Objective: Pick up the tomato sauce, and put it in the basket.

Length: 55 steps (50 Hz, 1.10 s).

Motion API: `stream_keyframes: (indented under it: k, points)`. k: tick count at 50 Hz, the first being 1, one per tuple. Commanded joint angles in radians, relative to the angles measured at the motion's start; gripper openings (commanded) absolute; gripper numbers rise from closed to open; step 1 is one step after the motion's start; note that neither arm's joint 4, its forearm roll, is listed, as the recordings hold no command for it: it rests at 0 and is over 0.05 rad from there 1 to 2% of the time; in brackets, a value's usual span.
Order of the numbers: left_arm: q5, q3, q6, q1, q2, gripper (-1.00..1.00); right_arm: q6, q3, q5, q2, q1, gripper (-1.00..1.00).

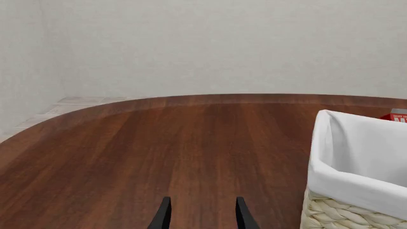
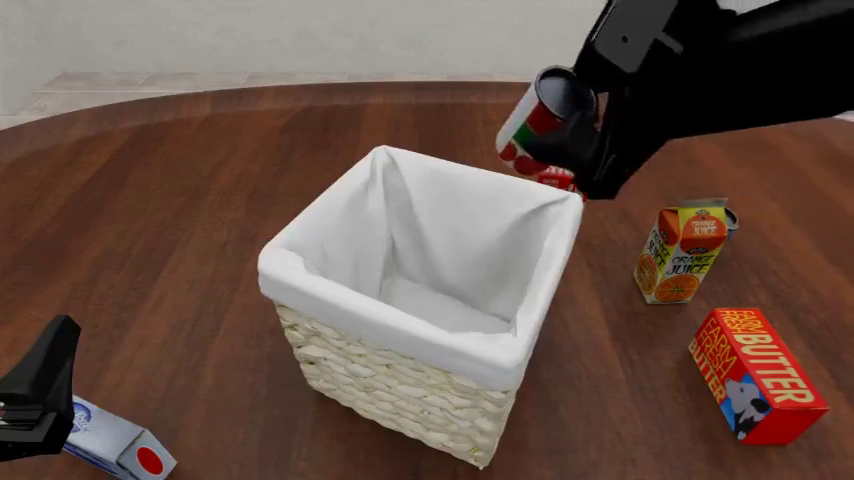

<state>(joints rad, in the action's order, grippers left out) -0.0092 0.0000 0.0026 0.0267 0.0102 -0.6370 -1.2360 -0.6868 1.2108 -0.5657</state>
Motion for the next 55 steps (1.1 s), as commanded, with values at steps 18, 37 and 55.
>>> stream_keyframes:
  k: [18,37,55]
  points:
    - [0.002,-0.001,0.0,0.0,-0.001,1.0,0.012,-0.023,0.04,0.154,-0.091,-1.0]
    - [0.002,-0.001,0.0,0.0,-0.002,1.0,0.022,-0.026,0.055,0.236,-0.137,-1.0]
    - [0.002,-0.001,0.0,0.0,-0.002,1.0,0.047,-0.005,0.082,0.282,-0.161,-1.0]
